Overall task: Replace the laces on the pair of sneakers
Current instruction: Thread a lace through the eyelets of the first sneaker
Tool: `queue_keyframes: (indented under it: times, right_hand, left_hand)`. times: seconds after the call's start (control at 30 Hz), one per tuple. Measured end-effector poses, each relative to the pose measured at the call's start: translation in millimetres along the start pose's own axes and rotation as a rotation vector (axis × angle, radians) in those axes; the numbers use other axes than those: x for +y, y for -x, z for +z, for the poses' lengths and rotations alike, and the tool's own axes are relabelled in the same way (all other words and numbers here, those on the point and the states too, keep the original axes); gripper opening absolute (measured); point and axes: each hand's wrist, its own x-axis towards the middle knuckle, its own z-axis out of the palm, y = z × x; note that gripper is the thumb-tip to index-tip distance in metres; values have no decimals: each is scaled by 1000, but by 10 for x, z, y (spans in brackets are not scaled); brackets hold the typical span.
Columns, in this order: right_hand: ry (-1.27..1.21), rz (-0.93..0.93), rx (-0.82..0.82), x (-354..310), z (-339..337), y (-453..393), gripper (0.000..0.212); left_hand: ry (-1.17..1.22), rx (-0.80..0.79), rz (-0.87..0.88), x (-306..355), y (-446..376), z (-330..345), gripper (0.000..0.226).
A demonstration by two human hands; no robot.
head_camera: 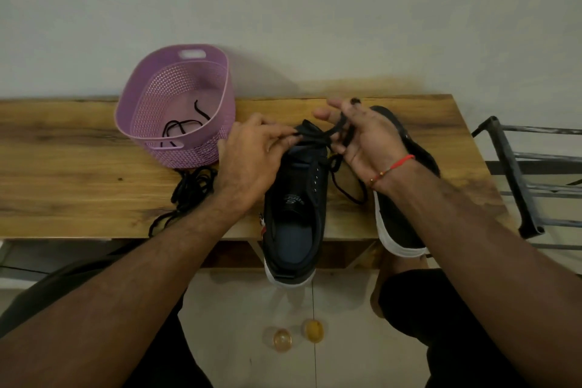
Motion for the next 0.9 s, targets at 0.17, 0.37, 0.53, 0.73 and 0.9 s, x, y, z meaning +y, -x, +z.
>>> queue_keyframes:
  times: [0.17, 0.37, 0.53, 0.73, 0.9]
  right_hand:
    - [303, 62, -166, 317, 111, 75, 45]
    - [538, -87, -222, 412, 92, 86, 18]
    - [437, 6, -81, 416, 116, 71, 16]
    - [18, 42, 52, 191, 132, 59, 12]
    - [-19, 14, 24, -104, 51, 57, 15]
  left_hand:
    - [532, 60, -212, 121, 1, 51, 17]
    - [519, -105, -250, 90, -17, 96, 17]
    - [350, -334, -253, 14, -27, 73, 42]
    - [66, -272, -254, -76, -49, -2, 43]
    - [36, -340, -192, -44, -11, -2, 44]
